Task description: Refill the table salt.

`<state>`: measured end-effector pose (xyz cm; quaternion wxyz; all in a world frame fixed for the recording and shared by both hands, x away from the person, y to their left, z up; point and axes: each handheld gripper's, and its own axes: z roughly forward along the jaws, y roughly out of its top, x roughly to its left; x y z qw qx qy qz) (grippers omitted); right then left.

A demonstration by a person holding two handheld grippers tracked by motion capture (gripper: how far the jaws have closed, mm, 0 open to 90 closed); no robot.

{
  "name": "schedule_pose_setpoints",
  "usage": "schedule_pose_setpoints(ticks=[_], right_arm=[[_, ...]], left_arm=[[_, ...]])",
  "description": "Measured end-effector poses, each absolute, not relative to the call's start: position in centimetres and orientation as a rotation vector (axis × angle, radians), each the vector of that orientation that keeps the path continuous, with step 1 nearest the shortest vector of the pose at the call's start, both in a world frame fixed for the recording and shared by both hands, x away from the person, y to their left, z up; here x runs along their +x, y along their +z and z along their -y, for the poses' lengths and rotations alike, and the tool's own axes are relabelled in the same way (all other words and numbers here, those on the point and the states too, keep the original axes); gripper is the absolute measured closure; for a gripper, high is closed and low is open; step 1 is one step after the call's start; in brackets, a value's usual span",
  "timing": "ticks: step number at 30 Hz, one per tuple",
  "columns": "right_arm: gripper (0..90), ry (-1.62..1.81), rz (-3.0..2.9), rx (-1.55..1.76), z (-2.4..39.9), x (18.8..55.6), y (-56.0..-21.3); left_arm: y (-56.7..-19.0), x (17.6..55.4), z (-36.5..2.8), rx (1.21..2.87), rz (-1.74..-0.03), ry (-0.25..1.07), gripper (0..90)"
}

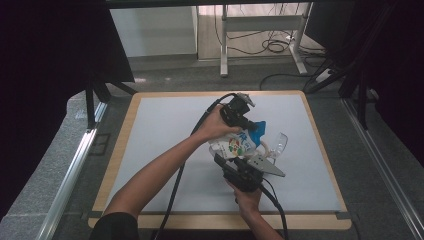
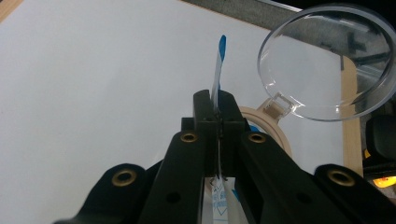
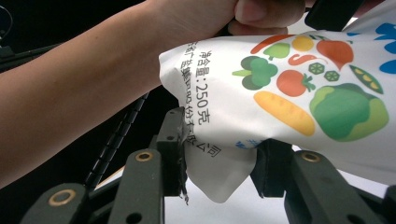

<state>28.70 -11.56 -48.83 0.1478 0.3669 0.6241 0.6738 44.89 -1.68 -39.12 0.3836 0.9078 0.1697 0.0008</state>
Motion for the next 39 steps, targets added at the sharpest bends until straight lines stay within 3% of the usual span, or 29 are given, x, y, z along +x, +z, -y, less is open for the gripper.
schedule_pose_setpoints(ticks=[39], right_arm=[[54.7,1.757,-1.924,1.132,12.9,28.2,-52.9]], left_arm=[[-39.5,43.9,-0.1,2.272,-0.437,0.013,89.8]])
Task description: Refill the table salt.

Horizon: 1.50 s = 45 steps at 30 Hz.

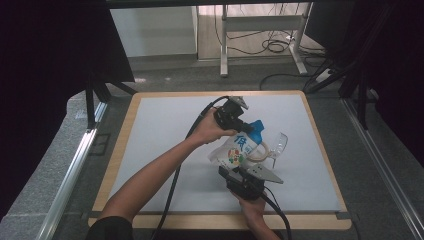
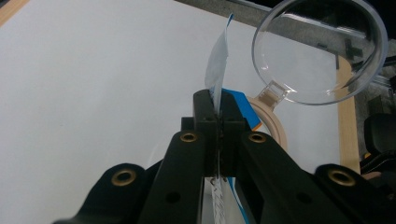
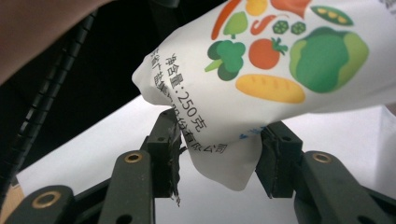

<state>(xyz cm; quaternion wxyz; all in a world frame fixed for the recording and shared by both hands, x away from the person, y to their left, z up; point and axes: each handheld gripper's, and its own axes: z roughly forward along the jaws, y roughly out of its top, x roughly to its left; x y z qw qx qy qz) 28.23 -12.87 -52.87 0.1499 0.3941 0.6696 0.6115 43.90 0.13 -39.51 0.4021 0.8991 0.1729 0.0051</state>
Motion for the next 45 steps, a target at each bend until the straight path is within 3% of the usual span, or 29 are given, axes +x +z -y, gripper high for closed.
schedule_pose_setpoints(ticks=[22,30,45], right_arm=[[44.5,1.616,-1.989,1.191,13.0,28.5,-53.1],[36.9,1.599,-2.012,1.191,13.4,28.6,-53.0],[36.4,1.603,-1.976,1.212,15.2,28.2,-52.7]], left_arm=[[-39.7,43.3,-1.0,2.242,-0.444,0.02,89.8],[-39.6,42.9,-1.3,2.236,-0.427,0.025,89.8],[-40.0,42.4,-2.9,2.194,-0.454,0.035,89.9]])
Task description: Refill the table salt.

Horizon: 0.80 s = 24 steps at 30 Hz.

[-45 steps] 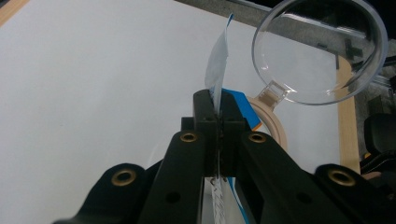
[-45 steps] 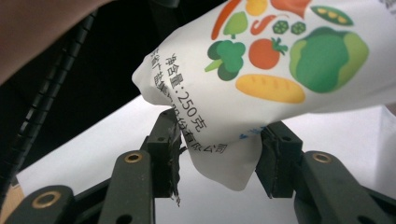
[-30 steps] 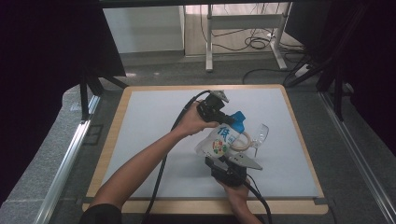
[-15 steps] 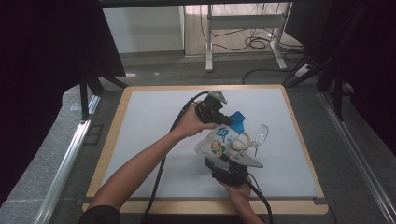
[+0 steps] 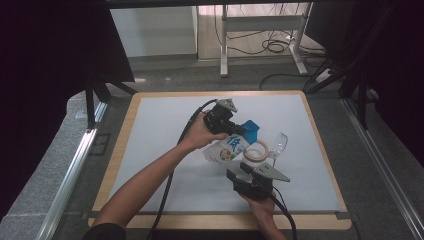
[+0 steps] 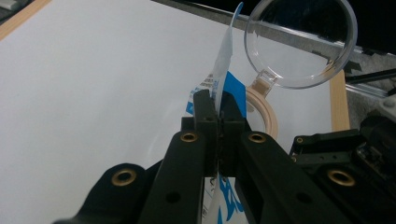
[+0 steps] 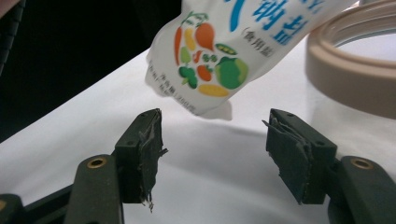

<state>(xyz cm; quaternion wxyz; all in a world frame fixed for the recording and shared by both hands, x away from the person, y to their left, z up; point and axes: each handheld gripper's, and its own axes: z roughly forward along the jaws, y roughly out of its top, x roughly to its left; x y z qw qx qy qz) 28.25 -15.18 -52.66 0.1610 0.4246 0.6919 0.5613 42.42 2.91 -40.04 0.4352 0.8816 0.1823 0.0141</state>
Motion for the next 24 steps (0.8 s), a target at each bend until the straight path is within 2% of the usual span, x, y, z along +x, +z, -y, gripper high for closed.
schedule_pose_setpoints(ticks=[24], right_arm=[[37.1,1.602,-1.96,1.22,17.6,28.0,-52.9]], left_arm=[[-40.5,41.3,-6.4,2.08,-0.502,0.077,89.9]])
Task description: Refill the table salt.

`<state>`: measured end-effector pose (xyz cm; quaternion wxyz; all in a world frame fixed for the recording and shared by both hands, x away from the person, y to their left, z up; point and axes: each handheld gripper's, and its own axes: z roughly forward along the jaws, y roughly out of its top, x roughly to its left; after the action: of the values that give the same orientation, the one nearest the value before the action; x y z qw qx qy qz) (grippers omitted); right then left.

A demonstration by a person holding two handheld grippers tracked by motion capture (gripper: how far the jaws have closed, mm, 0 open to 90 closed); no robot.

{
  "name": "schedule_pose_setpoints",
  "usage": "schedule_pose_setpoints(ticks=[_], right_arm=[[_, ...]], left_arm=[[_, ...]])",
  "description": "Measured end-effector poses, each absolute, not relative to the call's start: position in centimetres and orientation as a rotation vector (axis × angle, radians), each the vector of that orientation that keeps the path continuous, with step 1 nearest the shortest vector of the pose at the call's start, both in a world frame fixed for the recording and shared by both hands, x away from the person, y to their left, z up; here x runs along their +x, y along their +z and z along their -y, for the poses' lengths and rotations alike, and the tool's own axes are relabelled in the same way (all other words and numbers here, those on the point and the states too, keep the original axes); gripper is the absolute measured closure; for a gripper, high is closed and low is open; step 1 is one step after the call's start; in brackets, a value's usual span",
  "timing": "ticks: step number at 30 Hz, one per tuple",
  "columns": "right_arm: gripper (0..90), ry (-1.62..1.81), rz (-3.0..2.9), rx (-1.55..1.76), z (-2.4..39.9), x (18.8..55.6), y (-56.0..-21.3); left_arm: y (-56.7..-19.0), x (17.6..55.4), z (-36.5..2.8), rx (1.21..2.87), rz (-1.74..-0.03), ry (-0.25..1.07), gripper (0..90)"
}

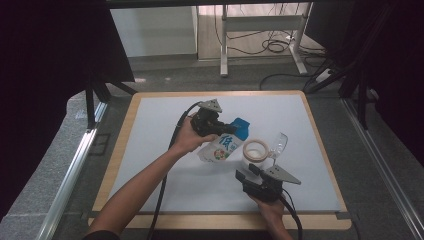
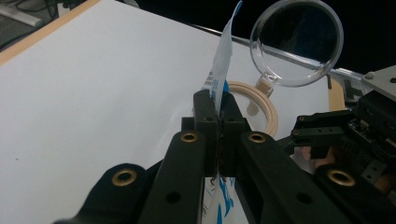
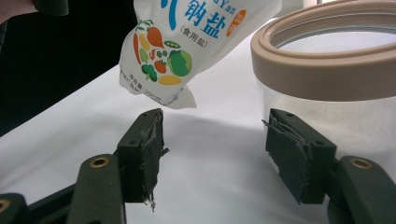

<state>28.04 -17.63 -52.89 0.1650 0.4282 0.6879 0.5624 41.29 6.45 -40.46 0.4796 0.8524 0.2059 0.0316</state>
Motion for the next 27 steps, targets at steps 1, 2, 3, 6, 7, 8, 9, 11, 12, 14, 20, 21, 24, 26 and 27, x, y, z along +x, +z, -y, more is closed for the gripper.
schedule_pose_setpoints(ticks=[1,2,3,6,7,8,9,11,12,14,20,21,24,26,27], right_arm=[[37.1,1.603,-1.959,1.22,17.6,28.0,-52.9],[37.1,1.605,-1.959,1.22,17.6,28.0,-52.9],[37.1,1.607,-1.958,1.22,17.6,28.0,-52.9],[37.2,1.623,-1.955,1.223,17.6,28.1,-52.9],[37.1,1.627,-1.954,1.225,17.6,28.1,-52.9],[37.1,1.629,-1.954,1.225,17.6,28.1,-52.9],[37.1,1.63,-1.955,1.225,17.6,28.1,-52.9],[37.1,1.632,-1.954,1.224,17.6,28.1,-52.8],[37.1,1.63,-1.956,1.223,17.6,28.1,-52.9],[37.1,1.623,-1.958,1.218,17.6,28.2,-52.9],[37.1,1.622,-1.962,1.209,17.5,28.1,-52.8],[37.1,1.626,-1.962,1.21,17.5,28.1,-52.8],[37.2,1.624,-1.961,1.203,17.5,28.1,-52.8],[37.1,1.63,-1.963,1.205,17.4,28.2,-52.8],[37.1,1.63,-1.968,1.202,17.3,28.1,-52.8]], left_arm=[[-40.5,41.3,-6.6,2.076,-0.506,0.078,89.9],[-40.5,41.3,-6.8,2.069,-0.508,0.084,90.0],[-40.4,41.3,-7.0,2.062,-0.516,0.087,90.0],[-40.5,41.3,-7.5,2.042,-0.535,0.093,89.9],[-40.5,41.3,-7.7,2.039,-0.539,0.093,89.9],[-40.5,41.3,-7.8,2.034,-0.543,0.095,89.9],[-40.6,41.3,-8.0,2.029,-0.548,0.094,90.0],[-40.7,41.4,-8.3,2.025,-0.557,0.092,89.9],[-40.7,41.4,-8.5,2.023,-0.561,0.093,89.9],[-40.8,41.5,-8.8,2.016,-0.57,0.087,89.9],[-41.1,41.8,-10.0,1.998,-0.599,0.089,90.0],[-41.1,41.8,-10.3,1.995,-0.608,0.092,89.9],[-41.1,42.1,-11.0,1.981,-0.625,0.104,89.9],[-41.1,42.3,-11.5,1.971,-0.636,0.116,90.0],[-41.1,42.4,-11.7,1.967,-0.643,0.122,89.9]])
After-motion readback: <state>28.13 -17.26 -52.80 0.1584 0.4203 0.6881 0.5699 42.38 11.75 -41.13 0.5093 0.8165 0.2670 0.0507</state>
